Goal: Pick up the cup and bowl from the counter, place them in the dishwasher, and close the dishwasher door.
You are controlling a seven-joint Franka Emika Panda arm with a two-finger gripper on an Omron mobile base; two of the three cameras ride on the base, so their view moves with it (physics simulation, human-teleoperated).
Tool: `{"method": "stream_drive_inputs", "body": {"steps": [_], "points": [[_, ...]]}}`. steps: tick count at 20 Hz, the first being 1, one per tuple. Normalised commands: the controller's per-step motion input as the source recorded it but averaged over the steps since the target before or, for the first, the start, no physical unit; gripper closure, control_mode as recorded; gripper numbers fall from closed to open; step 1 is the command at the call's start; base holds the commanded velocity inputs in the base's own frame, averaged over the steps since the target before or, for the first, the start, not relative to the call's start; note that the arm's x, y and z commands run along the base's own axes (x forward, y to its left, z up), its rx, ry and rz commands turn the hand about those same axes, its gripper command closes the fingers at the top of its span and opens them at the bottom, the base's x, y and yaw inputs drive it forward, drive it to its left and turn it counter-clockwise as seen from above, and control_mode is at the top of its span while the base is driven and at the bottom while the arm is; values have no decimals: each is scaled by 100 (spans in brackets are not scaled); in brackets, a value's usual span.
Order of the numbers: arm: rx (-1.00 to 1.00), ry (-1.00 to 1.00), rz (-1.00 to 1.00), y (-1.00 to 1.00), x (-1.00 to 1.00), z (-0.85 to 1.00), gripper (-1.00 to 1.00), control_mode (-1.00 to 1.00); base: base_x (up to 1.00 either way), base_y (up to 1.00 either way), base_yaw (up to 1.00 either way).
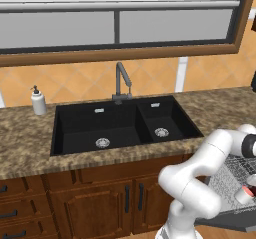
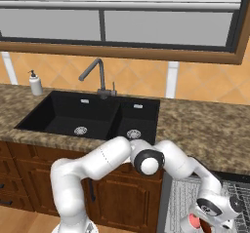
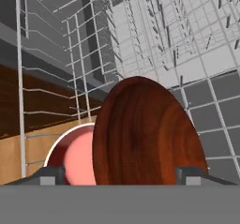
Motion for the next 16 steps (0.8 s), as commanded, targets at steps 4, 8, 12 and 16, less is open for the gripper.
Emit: {"method": "stream_drive_inputs", "body": {"steps": [4, 8, 12, 16], "points": [[-1, 5, -4, 2, 32, 9, -100, -100, 0, 0, 0], [-7, 8, -13, 0, 14, 40, -100, -100, 0, 0, 0], [-14, 6, -19, 0, 7, 36, -100, -100, 0, 0, 0], [-10, 8, -25, -1, -21, 25, -100, -100, 0, 0, 0]]}}
